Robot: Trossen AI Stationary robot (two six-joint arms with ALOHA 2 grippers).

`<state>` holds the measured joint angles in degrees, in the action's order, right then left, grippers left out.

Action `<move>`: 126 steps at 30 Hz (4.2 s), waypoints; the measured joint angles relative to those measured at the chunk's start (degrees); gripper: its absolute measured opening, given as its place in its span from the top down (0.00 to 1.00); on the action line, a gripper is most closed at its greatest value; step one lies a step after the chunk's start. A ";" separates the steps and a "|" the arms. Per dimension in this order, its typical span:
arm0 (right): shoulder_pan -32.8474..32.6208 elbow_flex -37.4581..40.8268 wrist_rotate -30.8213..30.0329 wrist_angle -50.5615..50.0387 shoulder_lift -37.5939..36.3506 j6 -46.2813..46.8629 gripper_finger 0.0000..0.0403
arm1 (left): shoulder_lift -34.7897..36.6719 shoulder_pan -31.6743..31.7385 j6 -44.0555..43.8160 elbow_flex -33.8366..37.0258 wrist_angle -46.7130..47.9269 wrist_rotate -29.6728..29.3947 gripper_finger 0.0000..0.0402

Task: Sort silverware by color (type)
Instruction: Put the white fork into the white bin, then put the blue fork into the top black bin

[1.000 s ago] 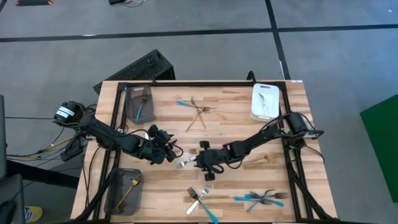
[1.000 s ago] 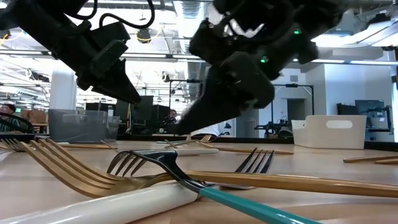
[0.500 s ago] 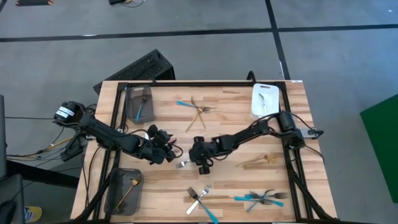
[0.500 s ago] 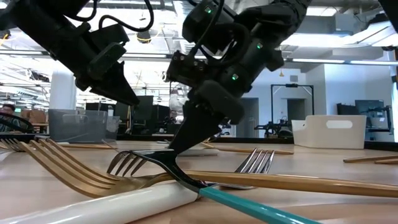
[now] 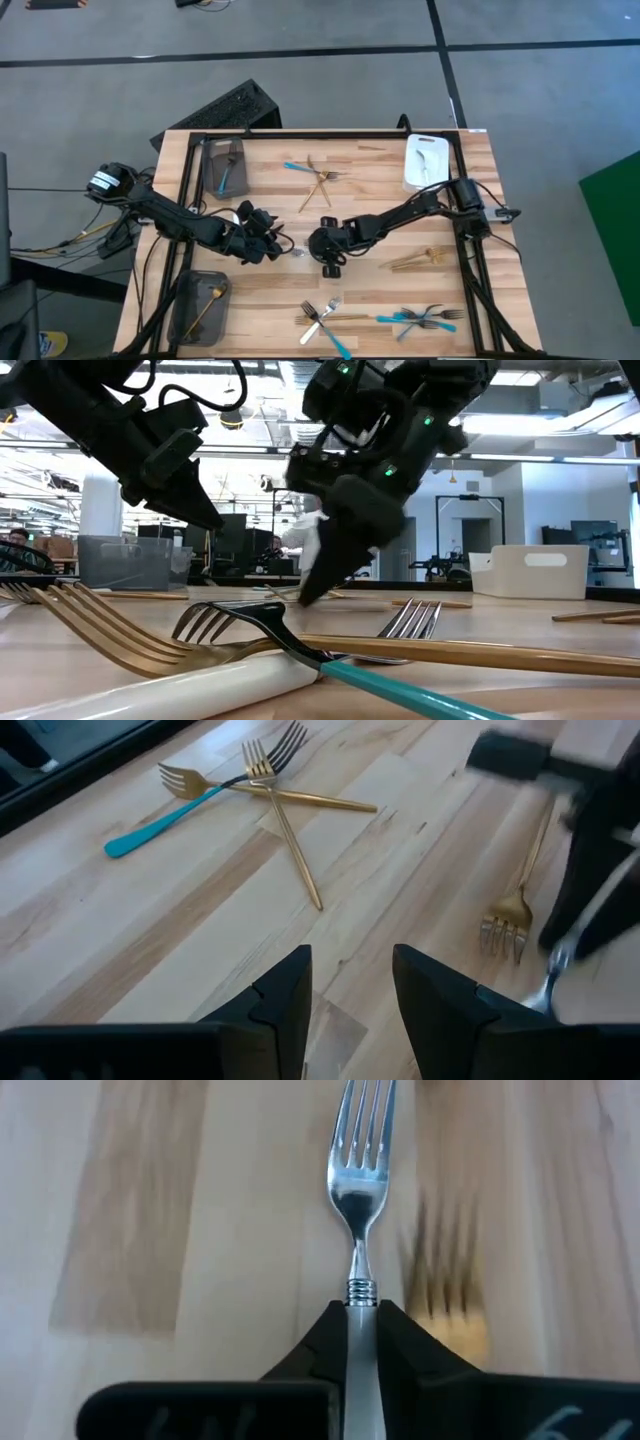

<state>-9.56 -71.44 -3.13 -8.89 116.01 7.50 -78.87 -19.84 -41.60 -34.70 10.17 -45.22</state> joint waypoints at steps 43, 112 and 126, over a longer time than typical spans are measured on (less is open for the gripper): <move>-4.55 5.40 -5.60 11.35 0.53 14.96 0.67 | 0.02 -0.07 -1.56 0.00 1.86 -0.22 0.68; 27.86 37.33 -26.28 4.02 -52.15 18.49 0.41 | 0.00 2.69 -4.16 0.20 3.82 -3.20 0.68; 29.80 16.68 -9.41 11.26 -21.56 6.37 0.44 | 0.00 2.75 -2.19 0.20 4.55 -2.13 0.68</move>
<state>20.24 -54.75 -12.54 2.37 94.45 13.88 -78.87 -17.08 -43.79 -34.50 14.71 -47.35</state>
